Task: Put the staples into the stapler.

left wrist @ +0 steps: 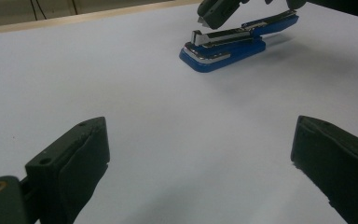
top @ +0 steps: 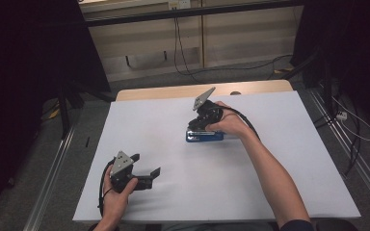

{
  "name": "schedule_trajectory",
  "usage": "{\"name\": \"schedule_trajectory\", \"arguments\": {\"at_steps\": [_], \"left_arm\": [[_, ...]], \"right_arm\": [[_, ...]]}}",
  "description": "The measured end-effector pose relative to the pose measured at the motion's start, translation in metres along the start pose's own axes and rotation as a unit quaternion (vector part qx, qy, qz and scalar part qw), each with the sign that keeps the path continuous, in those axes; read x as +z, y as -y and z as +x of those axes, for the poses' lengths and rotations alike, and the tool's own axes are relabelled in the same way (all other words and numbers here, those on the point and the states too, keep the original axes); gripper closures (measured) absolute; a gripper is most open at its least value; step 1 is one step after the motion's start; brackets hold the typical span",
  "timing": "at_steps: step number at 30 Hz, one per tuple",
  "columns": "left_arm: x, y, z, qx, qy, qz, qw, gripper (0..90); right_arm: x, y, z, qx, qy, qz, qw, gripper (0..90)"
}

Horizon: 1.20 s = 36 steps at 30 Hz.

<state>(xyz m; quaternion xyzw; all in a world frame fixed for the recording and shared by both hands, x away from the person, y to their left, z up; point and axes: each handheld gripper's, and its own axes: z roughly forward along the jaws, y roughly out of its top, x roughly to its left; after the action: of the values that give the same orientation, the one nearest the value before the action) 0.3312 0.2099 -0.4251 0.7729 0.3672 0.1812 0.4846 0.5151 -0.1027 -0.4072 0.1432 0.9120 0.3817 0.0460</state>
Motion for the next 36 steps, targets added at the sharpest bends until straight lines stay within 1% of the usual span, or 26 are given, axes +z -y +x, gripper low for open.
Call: {"name": "schedule_trajectory", "arguments": {"at_steps": [5, 8, 10, 13, 15, 17, 18, 22, 26, 31, 34, 36], "left_arm": [[0.0004, 0.0001, -0.0001, 0.001, -0.001, 0.001, 1.0000, 4.5], [0.0013, 0.0001, -0.0005, 0.001, -0.002, 0.002, 1.0000, 4.5], [0.0011, 0.0002, -0.0012, 0.002, 0.001, 0.002, 1.0000, 4.5], [0.0012, 0.0002, -0.0006, 0.003, 0.000, 0.002, 1.0000, 4.5], [0.0011, 0.0003, -0.0006, 0.001, 0.000, 0.002, 1.0000, 4.5], [0.0010, 0.0003, -0.0007, 0.002, -0.001, 0.002, 1.0000, 4.5], [0.0011, 0.0004, -0.0009, 0.003, -0.001, 0.003, 1.0000, 4.5], [0.0018, 0.0004, -0.0013, 0.002, 0.000, 0.004, 1.0000, 4.5], [0.0016, 0.0004, -0.0015, 0.002, -0.001, 0.005, 1.0000, 4.6], [0.0017, 0.0004, -0.0017, 0.003, 0.000, 0.003, 1.0000, 4.5], [0.0016, 0.0004, -0.0015, 0.003, 0.000, 0.003, 1.0000, 4.5], [0.0017, 0.0006, -0.0013, 0.003, 0.000, 0.003, 1.0000, 4.5]], "right_arm": [[-0.0003, 0.0026, -0.0018, -0.010, 0.002, 0.011, 0.9999, 79.4], [0.0002, 0.0045, -0.0052, -0.013, -0.001, 0.017, 0.9998, 79.4], [0.0005, 0.0055, -0.0070, -0.017, -0.005, 0.014, 0.9997, 79.4], [0.0005, 0.0068, -0.0079, -0.023, -0.005, 0.021, 0.9995, 79.4], [0.0000, 0.0074, -0.0089, -0.024, -0.003, 0.021, 0.9995, 79.4], [-0.0004, 0.0079, -0.0090, -0.019, -0.002, 0.020, 0.9996, 79.4], [-0.0002, 0.0081, -0.0095, -0.024, -0.004, 0.020, 0.9995, 79.4], [0.0013, 0.0088, -0.0089, -0.029, -0.008, 0.022, 0.9993, 79.4], [0.0022, 0.0077, -0.0080, -0.034, -0.013, 0.017, 0.9992, 79.4], [0.0039, 0.0065, -0.0061, -0.040, -0.014, 0.018, 0.9989, 79.4], [0.0040, 0.0066, -0.0065, -0.037, -0.009, 0.020, 0.9991, 79.4], [0.0044, 0.0070, -0.0072, -0.044, -0.012, 0.021, 0.9987, 79.4]]}}
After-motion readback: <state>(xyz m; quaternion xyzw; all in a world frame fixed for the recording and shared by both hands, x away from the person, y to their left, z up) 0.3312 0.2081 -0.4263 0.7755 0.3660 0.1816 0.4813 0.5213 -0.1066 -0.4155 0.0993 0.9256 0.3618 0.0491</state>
